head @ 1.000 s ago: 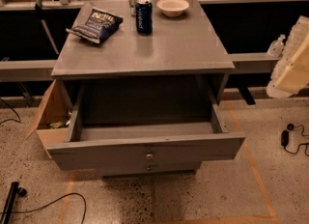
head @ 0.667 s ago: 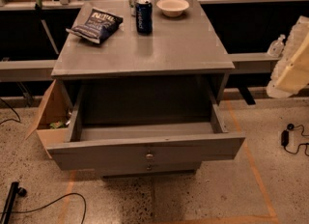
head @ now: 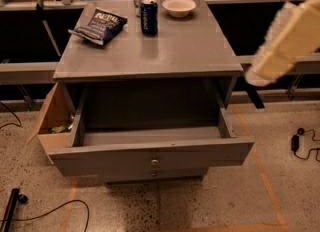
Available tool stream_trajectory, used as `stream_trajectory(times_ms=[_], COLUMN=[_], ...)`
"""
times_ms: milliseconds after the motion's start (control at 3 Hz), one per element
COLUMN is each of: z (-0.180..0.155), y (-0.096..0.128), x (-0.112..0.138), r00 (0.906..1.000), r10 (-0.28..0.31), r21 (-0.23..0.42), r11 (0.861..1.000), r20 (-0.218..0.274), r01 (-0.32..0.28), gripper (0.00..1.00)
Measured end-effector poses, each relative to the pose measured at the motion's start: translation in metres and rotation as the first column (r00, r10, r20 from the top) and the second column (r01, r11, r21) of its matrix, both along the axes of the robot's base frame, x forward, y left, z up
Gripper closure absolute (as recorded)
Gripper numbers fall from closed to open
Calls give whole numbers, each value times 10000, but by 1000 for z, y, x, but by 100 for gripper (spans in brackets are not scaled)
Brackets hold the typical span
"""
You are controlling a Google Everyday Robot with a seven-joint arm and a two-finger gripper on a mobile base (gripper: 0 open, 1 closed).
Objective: Place pepsi can into top drawer
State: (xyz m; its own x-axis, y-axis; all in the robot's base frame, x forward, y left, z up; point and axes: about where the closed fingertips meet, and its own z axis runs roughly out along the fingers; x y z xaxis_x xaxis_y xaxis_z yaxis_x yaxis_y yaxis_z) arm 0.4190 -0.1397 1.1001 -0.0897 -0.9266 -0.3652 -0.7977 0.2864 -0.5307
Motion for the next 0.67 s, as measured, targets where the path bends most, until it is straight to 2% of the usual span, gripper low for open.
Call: stream_trajectory(times_ms=[333,667], z=[6,-5], y=[60,119], x=[47,98], r00=[9999,9995], r10=[-60,-130], r21=[2655,4959], r11=[9641,8680], r20=[154,-289], r01=[18,256], gripper=[0,0])
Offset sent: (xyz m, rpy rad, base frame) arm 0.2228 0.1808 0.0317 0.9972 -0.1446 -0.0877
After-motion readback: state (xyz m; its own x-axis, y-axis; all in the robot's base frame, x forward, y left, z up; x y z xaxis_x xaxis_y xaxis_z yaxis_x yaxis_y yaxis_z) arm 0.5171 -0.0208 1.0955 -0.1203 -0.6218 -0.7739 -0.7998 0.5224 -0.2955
